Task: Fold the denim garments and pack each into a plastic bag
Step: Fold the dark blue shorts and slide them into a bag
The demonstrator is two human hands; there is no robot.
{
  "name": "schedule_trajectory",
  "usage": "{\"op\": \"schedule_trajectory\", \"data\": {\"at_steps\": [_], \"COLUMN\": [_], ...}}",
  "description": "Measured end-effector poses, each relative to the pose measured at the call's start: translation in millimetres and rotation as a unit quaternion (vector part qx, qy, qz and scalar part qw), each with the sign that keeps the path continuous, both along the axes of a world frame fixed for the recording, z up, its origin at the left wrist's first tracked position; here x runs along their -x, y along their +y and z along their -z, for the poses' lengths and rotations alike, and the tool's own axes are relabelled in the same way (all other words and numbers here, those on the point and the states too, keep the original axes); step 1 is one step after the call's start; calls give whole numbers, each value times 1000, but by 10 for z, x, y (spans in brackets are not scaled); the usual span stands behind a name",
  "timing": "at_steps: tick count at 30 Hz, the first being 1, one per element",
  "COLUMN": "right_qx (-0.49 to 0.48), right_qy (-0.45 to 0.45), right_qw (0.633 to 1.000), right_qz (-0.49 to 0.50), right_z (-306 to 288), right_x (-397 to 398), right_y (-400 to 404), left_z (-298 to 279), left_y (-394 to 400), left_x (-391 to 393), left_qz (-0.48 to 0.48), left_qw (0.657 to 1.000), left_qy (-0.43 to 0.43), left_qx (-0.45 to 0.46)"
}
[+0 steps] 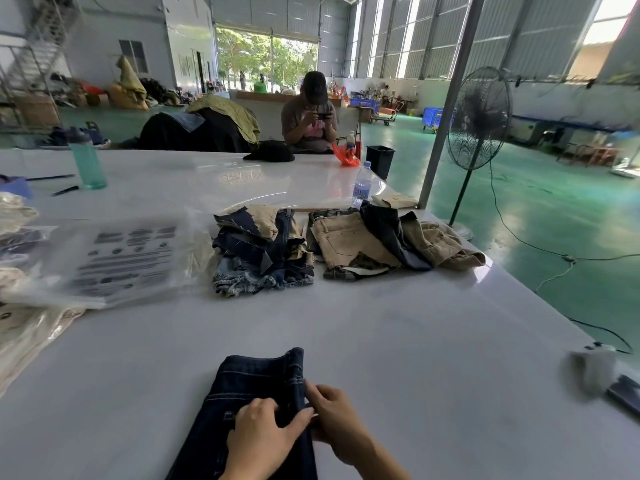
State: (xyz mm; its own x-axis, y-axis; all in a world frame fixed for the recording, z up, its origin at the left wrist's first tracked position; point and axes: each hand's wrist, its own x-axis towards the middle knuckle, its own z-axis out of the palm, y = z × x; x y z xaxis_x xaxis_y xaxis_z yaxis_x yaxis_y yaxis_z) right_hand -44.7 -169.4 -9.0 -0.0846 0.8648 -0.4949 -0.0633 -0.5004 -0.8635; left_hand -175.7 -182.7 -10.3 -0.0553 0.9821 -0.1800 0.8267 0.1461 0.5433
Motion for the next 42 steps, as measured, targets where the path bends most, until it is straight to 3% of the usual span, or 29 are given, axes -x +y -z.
{"op": "schedule_trajectory", "data": {"at_steps": [3, 8, 14, 17, 20, 21, 23, 25, 28, 32, 34, 35, 37, 38, 40, 42], "right_qx": [-28, -17, -68, -100, -81, -88, -94, -74, -108, -140, -116, -103, -106, -132, -178, -209], "right_qy": [-57, -45, -87, -180, -361, -383, -335, -174, -47, -38, -156, -270, -512, -574, -592, -611], "right_qw": [998, 998, 994, 978, 926, 916, 936, 982, 988, 984, 978, 957, 849, 801, 774, 732], "right_qz": [-29, -44, -13, -29, -77, -76, -50, 14, 100, 106, 74, 34, -72, -105, -139, -218], "right_z": [-16, -23, -47, -107, 49, 99, 157, 85, -194, -565, -530, -456, -224, -141, -22, 35], "right_x": [25, 72, 67, -57, -98, -59, 3, -20, -326, -823, -940, -976, -1036, -1035, -966, -838], "right_y": [0, 2, 83, 159, 103, 41, -48, -52, 60, 351, 536, 611, 715, 746, 814, 864], "left_z": [-49, -103, -330, -728, -1018, -1048, -1029, -951, -821, -458, -161, -26, 123, 152, 133, 84], "left_y": [42, 89, 133, 210, 296, 310, 299, 273, 221, 157, 190, 210, 267, 330, 460, 594], "left_x": [47, 115, 238, 542, 890, 994, 1196, 1461, 1986, 2187, 1996, 1876, 1685, 1617, 1435, 1224], "left_qz": [9, 13, -16, -55, -101, -108, -115, -130, -220, -213, -169, -143, -102, -88, -29, 74], "left_qw": [999, 995, 984, 949, 924, 921, 921, 923, 895, 891, 940, 969, 994, 994, 994, 991], "left_qy": [-37, -93, -174, -299, -357, -363, -361, -352, -378, -399, -283, -183, 15, 64, 50, 55], "left_qx": [10, 15, -42, -85, -97, -95, -91, -90, -89, 43, 86, 89, 44, -7, -97, -93]}}
